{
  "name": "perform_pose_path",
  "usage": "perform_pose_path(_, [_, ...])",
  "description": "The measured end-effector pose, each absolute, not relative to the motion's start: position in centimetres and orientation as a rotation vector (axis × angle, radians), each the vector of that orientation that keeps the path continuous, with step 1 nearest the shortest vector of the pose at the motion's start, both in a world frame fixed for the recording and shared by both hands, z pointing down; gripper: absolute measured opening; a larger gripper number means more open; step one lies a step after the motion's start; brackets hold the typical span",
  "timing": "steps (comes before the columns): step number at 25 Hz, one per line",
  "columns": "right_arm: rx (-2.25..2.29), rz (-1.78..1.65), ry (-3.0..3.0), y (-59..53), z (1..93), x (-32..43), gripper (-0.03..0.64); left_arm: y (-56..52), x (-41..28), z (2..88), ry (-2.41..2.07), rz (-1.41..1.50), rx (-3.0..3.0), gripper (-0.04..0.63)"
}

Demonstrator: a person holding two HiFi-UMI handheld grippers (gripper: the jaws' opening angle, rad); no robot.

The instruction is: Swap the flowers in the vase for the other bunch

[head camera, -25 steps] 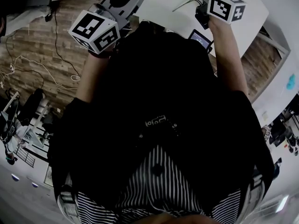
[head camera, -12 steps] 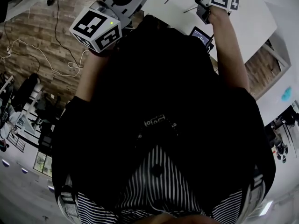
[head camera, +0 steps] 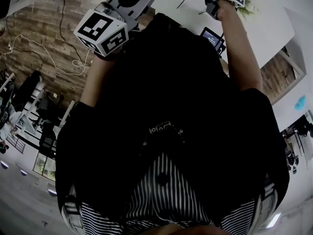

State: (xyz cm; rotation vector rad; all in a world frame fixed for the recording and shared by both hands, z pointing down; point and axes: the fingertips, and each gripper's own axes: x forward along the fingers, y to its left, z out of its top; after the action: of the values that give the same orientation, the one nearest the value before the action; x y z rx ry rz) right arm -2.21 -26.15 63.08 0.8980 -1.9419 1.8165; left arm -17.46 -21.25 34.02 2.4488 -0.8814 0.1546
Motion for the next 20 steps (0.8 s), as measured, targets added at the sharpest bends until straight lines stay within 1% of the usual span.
perform_pose_path(5, [0.951,1.883,-1.879,-26.0,64.7,-1.4,0.055,-21.4,-17.2,34.1,-0.876,0.151,2.456,0.006])
perform_pose_path(10, [0.994,1.851,-1.879,-26.0,64.6,-1.1,0.117,-20.9,-16.9,33.8,-0.856,0.155,2.473,0.006])
perform_pose_path(13, [1.021,1.768,-1.890,-25.5,64.3,-0.5,0.121,-20.4,-16.5,33.9,-0.837,0.160,2.485,0.006])
perform_pose_path(15, [1.050,1.720,-1.896,-25.2,63.7,0.1,0.154,-20.3,-16.1,34.0,-0.819,0.162,2.498,0.006])
perform_pose_path(18, [1.127,1.728,-1.912,-24.9,61.8,1.2,0.179,-20.4,-15.2,33.8,-0.776,0.157,2.519,0.006])
perform_pose_path(20, [1.183,1.732,-1.915,-24.5,60.5,2.5,0.184,-20.5,-14.2,33.5,-0.738,0.152,2.536,0.006])
